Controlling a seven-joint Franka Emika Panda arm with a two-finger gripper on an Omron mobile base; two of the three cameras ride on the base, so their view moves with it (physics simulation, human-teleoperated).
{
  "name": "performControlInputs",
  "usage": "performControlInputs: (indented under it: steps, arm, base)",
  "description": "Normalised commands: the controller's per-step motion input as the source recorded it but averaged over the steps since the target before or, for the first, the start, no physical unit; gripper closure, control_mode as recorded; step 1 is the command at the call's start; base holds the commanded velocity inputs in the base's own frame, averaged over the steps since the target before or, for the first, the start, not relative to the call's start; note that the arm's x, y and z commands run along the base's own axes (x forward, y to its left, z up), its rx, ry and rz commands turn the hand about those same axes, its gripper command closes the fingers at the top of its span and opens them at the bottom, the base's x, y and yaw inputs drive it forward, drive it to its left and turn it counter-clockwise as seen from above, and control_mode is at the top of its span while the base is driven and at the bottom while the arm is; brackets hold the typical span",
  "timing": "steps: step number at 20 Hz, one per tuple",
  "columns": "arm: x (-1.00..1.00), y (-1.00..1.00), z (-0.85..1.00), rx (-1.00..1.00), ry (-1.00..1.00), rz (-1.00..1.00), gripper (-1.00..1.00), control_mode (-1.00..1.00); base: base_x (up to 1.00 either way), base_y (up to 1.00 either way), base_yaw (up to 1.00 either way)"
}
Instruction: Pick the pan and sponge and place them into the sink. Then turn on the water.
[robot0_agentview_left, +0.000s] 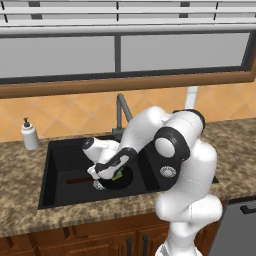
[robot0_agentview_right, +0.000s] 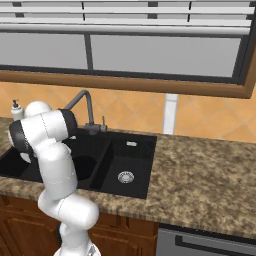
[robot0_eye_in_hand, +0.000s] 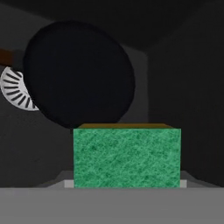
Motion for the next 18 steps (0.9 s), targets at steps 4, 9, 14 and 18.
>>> performControlInputs:
  steps: [4,9,14,18]
  arm:
    - [0.21,0.0,-0.24,0.0,0.0,0.0,1.0,-1.0]
    - [0.16,0.0,-0.29,0.0,0.0,0.0,1.0,-1.0]
    - [0.0,-0.16,-0.25,0.0,-0.06,0.0,1.0,-1.0]
    - [0.01,-0.28,-0.16,0.04,-0.16,0.0,1.0,-1.0]
  base:
    - [0.0,0.0,0.0]
    - [0.0,0.0,0.0]
    - [0.0,0.0,0.0]
    - [0.0,0.0,0.0]
